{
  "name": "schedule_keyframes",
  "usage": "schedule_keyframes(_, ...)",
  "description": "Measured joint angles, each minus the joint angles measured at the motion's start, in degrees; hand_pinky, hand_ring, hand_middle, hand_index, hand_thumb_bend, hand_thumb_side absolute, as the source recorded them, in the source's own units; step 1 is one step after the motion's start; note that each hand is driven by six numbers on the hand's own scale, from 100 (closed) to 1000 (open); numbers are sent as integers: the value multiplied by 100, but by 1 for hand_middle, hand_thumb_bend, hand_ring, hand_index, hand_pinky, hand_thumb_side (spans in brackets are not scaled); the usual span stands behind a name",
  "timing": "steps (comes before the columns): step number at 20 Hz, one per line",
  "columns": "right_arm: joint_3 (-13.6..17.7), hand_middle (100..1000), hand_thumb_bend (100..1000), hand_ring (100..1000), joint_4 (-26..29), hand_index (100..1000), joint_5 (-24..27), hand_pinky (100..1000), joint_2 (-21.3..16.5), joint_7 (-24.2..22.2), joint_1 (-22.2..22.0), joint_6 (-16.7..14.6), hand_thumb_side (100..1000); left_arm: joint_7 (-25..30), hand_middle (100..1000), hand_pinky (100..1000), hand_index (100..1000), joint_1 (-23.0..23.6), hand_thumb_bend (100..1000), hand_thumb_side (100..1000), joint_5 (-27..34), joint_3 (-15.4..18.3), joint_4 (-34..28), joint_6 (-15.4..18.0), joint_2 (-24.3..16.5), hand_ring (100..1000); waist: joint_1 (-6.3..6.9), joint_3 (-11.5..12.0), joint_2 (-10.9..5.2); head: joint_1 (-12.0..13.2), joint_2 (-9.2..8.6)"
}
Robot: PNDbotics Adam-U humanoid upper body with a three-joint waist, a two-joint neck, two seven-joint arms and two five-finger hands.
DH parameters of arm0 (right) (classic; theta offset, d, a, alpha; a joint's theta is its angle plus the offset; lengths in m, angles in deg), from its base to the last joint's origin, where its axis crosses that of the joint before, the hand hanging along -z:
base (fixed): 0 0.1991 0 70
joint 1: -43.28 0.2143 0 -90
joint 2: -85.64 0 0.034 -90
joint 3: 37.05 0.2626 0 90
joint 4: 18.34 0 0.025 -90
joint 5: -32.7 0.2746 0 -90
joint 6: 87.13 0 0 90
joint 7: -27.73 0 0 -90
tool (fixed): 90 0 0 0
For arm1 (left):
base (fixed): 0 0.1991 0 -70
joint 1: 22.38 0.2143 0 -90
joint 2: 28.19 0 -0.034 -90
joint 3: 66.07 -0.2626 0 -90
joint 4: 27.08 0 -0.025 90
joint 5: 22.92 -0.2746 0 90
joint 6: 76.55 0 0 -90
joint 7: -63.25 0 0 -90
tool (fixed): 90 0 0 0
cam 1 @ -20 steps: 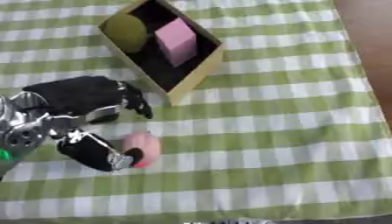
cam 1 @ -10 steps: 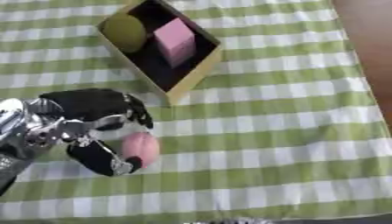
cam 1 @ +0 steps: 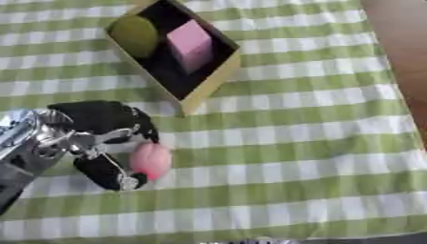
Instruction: Pick up objects on the table and place them in the box.
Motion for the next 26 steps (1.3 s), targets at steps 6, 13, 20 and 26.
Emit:
schedule_keyframes(6, 0, 799, 100, 846, 0, 873, 8, 893, 2, -6, -1, -7, 499, -119, 626, 759, 730, 34, 152, 408, -36, -1, 144, 90, 67, 693, 0, -7, 0, 0, 0)
schedule_keyframes(13, 20, 799, 100, 846, 0, 873, 8, 894, 5, 19, -57, 20, 500, -512, 563, 721, 624, 59, 100, 337, 285, 281, -379, -149, 26, 635, 0, 15, 0, -24, 0)
schedule_keyframes(20, 34, 798, 100, 845, 0, 873, 9, 894, 5, 35, -102, 33, 499, -644, 573, 722, 631, 1, 100, 271, 652, 580, -953, -420, -259, 639, 0, 28, 0, -61, 0)
schedule_keyframes(26, 35, 797, 100, 846, 0, 872, 9, 895, 5, 48, -98, 20, 490, -899, 589, 728, 647, -284, 100, 265, 665, 1033, -993, -425, -390, 650, 0, 37, 0, -121, 0)
